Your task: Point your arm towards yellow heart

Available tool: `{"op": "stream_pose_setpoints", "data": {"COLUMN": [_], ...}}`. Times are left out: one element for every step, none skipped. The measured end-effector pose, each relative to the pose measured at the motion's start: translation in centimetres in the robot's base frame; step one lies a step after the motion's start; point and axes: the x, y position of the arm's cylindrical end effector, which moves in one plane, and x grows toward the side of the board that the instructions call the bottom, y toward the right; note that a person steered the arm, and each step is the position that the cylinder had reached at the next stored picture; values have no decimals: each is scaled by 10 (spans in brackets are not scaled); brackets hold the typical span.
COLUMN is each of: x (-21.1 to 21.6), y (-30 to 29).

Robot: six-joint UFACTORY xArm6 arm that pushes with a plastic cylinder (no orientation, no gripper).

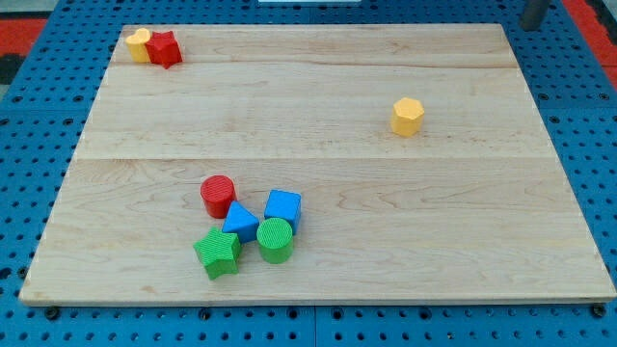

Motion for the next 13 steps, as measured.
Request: {"op": "stream_pose_setpoints", "data": {"x": [0, -2, 7, 26, 46, 23, 25, 18, 17, 20, 20, 24, 59], "y": [-4, -11, -38, -90, -120, -160, -196, -197, -206, -229, -230, -247, -285]}}
